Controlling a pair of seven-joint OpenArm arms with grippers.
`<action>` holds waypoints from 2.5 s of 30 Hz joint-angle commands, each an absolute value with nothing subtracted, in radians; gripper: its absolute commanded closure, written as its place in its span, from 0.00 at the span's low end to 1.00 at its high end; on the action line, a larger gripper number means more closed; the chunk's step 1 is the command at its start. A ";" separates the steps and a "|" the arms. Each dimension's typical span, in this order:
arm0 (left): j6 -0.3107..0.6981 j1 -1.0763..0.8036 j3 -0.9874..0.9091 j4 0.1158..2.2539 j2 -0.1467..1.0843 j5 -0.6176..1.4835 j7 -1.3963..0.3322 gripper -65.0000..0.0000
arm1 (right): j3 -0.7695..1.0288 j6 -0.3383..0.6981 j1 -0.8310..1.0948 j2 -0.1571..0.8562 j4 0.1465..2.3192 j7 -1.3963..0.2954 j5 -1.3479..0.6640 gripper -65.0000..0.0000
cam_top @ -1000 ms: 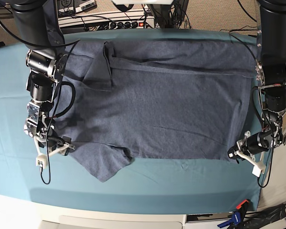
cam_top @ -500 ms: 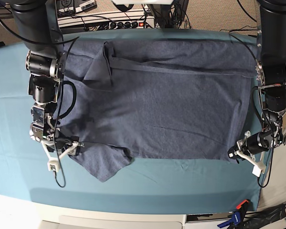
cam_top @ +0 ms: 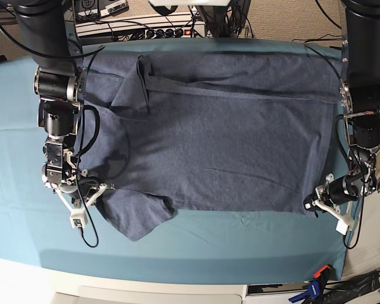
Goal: Fold the T-shirt properly
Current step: 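Pull the hem corners with both grippers up over the collar, folding the shirt in half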
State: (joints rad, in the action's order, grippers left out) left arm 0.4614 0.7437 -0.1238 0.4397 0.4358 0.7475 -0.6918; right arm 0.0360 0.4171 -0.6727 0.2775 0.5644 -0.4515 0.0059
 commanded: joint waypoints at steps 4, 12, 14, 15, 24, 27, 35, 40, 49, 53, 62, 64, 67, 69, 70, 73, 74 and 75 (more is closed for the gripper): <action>0.544 0.778 -0.125 0.453 0.458 0.851 -0.730 1.00 | 0.034 0.450 -0.658 0.309 0.616 -0.472 -0.003 1.00; 0.621 0.767 -0.125 0.454 0.492 1.046 -0.879 1.00 | 0.035 0.458 -0.474 0.316 0.934 -0.538 -0.069 1.00; 0.630 0.755 -0.125 0.455 0.506 1.105 -0.919 1.00 | 0.035 0.460 -0.427 0.316 1.021 -0.570 -0.100 1.00; 0.631 0.747 -0.125 0.456 0.512 1.129 -0.935 1.00 | 0.035 0.461 -0.406 0.316 1.063 -0.585 -0.112 1.00; 0.688 0.658 -0.125 0.463 0.575 1.350 -1.065 1.00 | 0.035 0.461 -0.240 0.341 1.338 -0.659 -0.180 1.00; 0.698 0.634 -0.125 0.467 0.604 1.427 -1.110 1.00 | 0.035 0.468 -0.189 0.373 1.399 -0.664 -0.180 1.00; 0.698 0.558 -0.125 0.531 0.672 1.484 -1.161 1.00 | 0.035 0.491 -0.064 0.480 1.493 -0.679 -0.220 1.00; 0.698 0.486 -0.125 0.583 0.694 1.484 -1.182 1.00 | 0.035 0.505 -0.023 0.515 1.500 -0.685 -0.226 1.00; 0.698 0.348 -0.125 0.730 0.730 1.484 -1.197 1.00 | 0.035 0.512 0.003 0.532 1.500 -0.718 -0.247 1.00; 0.698 0.304 -0.125 0.782 0.756 1.484 -1.197 1.00 | 0.035 0.534 0.004 0.532 1.513 -0.769 -0.290 1.00; 0.698 0.274 -0.125 0.821 0.813 1.484 -1.198 1.00 | 0.035 0.535 0.051 0.558 1.584 -0.823 -0.306 1.00; 0.698 0.274 -0.125 0.821 0.820 1.484 -1.198 1.00 | 0.035 0.534 0.078 0.574 1.602 -0.824 -0.306 1.00; 0.698 0.274 -0.125 0.821 0.820 1.484 -1.213 1.00 | 0.042 0.527 0.118 0.591 1.626 -0.828 -0.306 1.00; 0.698 0.274 -0.125 0.821 0.820 1.484 -1.215 1.00 | 0.049 0.517 0.142 0.596 1.641 -0.832 -0.306 1.00; 0.698 0.274 -0.125 0.821 0.820 1.484 -1.216 1.00 | 0.057 0.510 0.154 0.596 1.647 -0.835 -0.306 1.00; 0.698 0.273 -0.125 0.820 0.820 1.484 -1.221 1.00 | 0.078 0.494 0.183 0.596 1.656 -0.836 -0.306 1.00; 0.698 0.273 -0.125 0.820 0.820 1.484 -1.224 1.00 | 0.086 0.488 0.190 0.596 1.657 -0.837 -0.306 1.00; 0.698 0.273 -0.125 0.820 0.820 1.484 -1.224 1.00 | 0.094 0.480 0.198 0.596 1.657 -0.838 -0.306 1.00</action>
State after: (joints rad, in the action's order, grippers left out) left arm 0.6933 0.2550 -0.1181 0.8097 0.7818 1.4677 -1.2335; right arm 0.0769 0.4973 0.2035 0.5678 1.6459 -0.8223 -0.3332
